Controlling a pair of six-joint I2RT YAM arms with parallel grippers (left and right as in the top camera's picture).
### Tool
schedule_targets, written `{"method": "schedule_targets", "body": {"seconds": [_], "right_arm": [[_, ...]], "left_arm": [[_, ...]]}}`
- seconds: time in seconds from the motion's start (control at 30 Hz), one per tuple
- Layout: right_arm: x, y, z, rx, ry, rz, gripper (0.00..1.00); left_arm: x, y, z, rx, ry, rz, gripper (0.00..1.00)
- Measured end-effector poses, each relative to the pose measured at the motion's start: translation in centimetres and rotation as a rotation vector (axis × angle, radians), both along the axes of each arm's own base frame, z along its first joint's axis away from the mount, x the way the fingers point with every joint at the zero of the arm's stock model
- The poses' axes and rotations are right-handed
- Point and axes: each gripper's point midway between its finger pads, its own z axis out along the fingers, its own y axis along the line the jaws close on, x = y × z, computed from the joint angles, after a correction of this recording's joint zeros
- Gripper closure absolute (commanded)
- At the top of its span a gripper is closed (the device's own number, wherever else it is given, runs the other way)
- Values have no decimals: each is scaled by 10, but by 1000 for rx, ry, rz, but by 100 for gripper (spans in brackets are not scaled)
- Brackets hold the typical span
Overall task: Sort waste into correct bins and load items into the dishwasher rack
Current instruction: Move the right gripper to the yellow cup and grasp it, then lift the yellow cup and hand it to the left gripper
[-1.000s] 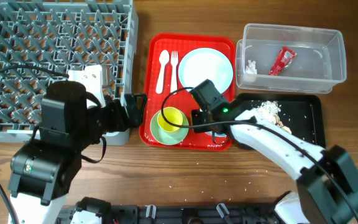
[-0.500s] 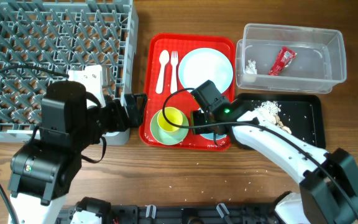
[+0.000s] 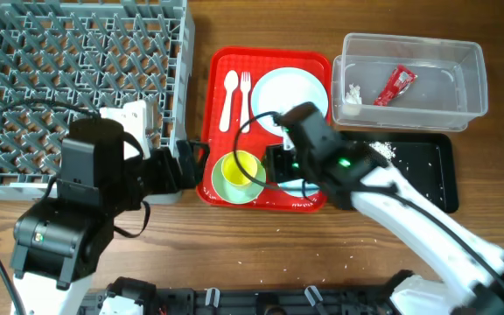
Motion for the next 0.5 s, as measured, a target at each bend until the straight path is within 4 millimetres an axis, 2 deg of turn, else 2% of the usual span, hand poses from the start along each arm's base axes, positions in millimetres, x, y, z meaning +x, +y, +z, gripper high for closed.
{"method": "schedule_targets", "body": {"seconds": [0.03, 0.13, 0.2, 0.23, 0.27, 0.4, 0.47, 0.5], "right_arm": [[11, 10, -20, -5, 15, 5, 61], [14, 14, -53, -37, 71, 11, 62], [16, 16, -67, -49, 91, 13, 64], [17, 17, -71, -50, 94, 13, 82], [17, 17, -73, -54, 98, 13, 96], [14, 20, -71, -38, 107, 26, 96], [13, 21, -54, 2, 92, 32, 96], [20, 18, -17, 78, 27, 21, 96]], "left_arm": [[-6, 7, -6, 5, 39, 27, 0], [-12, 33, 0, -6, 27, 132, 0], [-19, 45, 7, -14, 0, 185, 0], [-21, 47, 7, -15, -1, 194, 0], [-24, 48, 6, -12, 10, 200, 0], [-31, 52, -4, 7, 62, 214, 0], [-31, 56, -5, 22, 65, 228, 0], [-30, 56, -5, 23, 59, 230, 0]]}}
